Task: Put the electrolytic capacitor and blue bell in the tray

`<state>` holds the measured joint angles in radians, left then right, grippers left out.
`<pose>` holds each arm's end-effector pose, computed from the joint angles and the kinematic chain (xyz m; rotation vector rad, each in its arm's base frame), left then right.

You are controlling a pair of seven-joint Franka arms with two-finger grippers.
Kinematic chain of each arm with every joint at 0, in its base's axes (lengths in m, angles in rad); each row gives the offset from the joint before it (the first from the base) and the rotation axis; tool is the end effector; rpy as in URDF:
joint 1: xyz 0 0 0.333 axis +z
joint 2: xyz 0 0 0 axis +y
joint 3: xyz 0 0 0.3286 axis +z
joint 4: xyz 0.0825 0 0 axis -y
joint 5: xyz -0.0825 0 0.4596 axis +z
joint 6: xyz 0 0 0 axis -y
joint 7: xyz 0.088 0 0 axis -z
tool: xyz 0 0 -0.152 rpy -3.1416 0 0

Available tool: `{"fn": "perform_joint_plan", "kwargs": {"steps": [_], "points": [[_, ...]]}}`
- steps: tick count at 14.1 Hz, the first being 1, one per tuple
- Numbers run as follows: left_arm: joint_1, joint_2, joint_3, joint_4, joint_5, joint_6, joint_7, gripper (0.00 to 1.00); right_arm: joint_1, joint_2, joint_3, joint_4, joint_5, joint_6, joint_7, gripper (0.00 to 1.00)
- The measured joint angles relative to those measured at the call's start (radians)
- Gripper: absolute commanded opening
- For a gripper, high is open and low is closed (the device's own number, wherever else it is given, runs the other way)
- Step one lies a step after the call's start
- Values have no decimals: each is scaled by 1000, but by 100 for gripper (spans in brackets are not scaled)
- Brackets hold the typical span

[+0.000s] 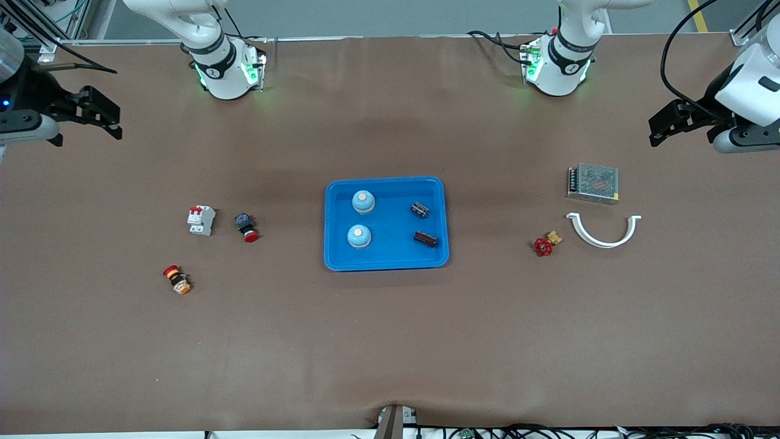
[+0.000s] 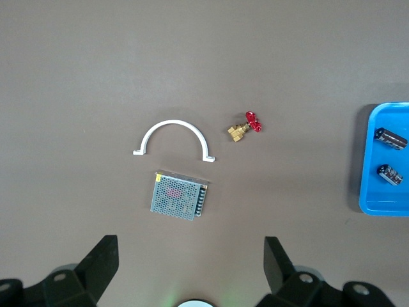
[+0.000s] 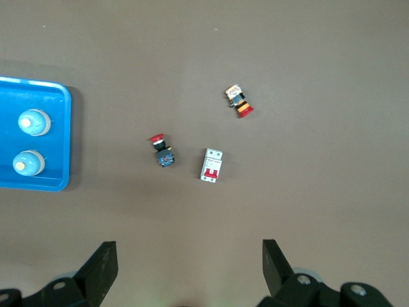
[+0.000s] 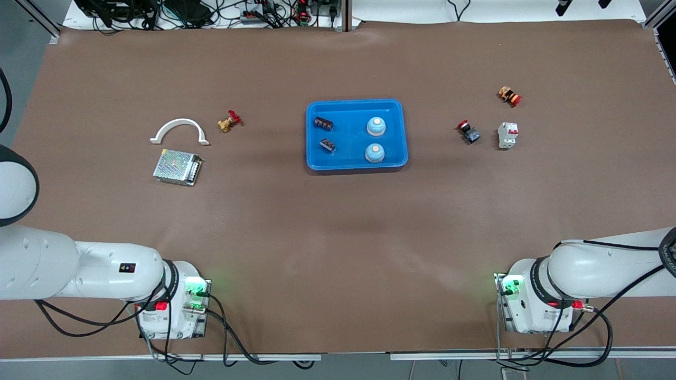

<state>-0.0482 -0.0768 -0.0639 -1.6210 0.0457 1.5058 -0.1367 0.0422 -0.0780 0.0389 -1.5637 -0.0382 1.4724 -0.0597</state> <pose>0.5933 -0.0608 0.6065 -3.0860 -0.0416 0.0494 0.5920 0.0428 0.6352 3.0930 0.2125 -0.0200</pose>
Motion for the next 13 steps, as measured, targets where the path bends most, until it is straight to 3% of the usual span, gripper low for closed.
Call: {"fn": "perform_joint_plan", "kwargs": {"steps": [6, 13], "points": [[2, 0, 1, -5, 0, 0, 0, 100, -75, 16, 1, 2, 0, 94, 0, 100], [4, 0, 2, -11, 0, -8, 0, 100, -83, 24, 3, 4, 0, 107, 0, 100]]}}
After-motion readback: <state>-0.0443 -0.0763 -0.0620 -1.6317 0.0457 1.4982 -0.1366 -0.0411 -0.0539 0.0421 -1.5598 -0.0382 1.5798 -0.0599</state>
